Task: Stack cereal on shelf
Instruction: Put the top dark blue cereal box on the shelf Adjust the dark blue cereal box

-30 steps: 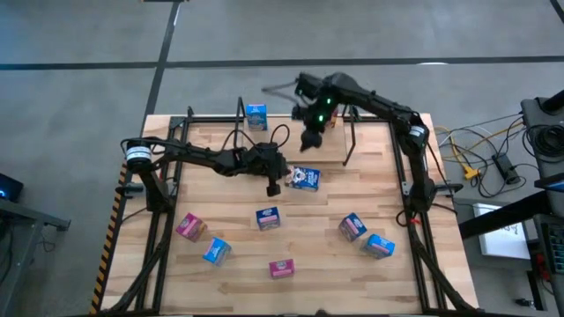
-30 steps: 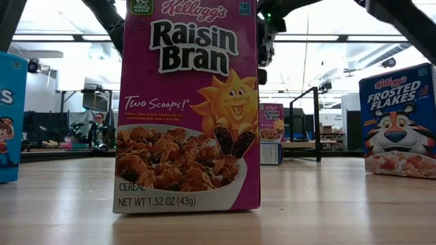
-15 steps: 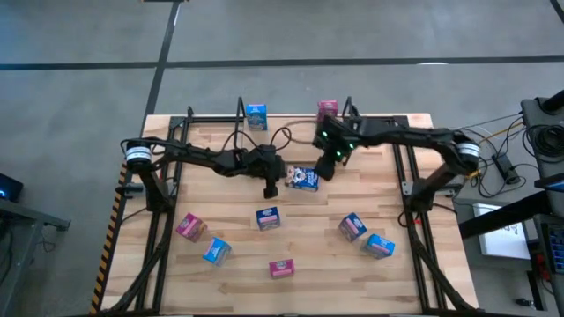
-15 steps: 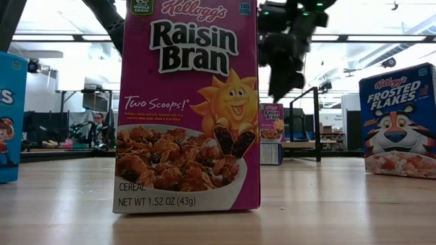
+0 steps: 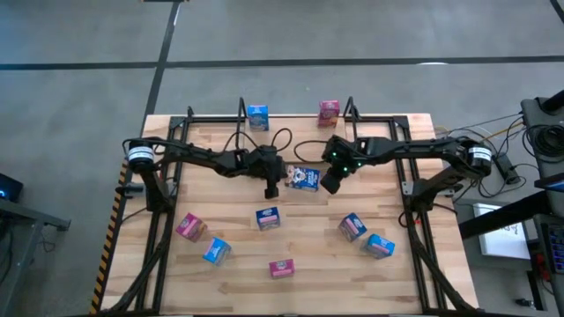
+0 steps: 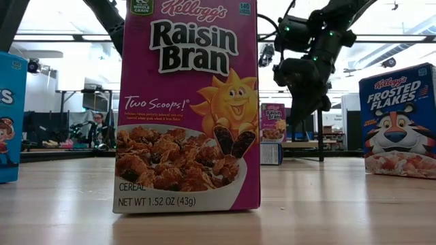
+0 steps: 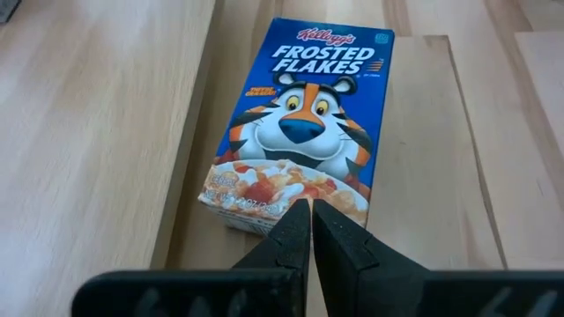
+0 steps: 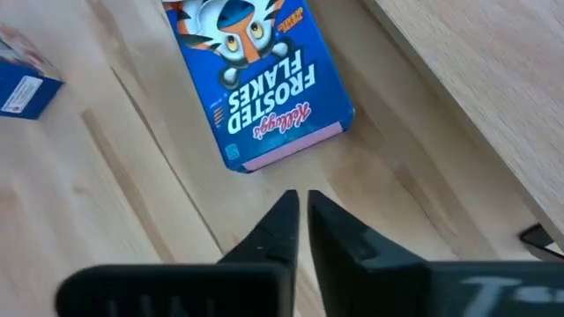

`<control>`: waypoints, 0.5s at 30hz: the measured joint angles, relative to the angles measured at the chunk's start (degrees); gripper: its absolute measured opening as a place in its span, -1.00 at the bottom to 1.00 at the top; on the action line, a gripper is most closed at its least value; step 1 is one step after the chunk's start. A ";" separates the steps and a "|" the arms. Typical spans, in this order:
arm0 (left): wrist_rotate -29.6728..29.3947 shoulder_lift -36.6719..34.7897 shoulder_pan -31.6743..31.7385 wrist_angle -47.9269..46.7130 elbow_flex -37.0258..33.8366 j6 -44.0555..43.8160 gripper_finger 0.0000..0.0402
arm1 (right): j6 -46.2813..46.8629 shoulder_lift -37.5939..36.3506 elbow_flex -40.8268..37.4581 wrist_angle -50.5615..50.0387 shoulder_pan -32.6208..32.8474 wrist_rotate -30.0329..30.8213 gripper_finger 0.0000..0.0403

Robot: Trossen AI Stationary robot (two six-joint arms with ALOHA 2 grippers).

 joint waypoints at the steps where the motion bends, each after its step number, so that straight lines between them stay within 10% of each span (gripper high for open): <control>1: 0.01 -0.19 0.00 -0.05 0.00 0.00 -1.00 | 0.02 0.00 0.11 -0.06 0.20 0.02 -0.94; 15: 0.00 -8.91 -2.42 -4.81 0.00 -0.79 -1.00 | 7.60 -0.09 3.82 -0.52 9.82 6.69 -0.96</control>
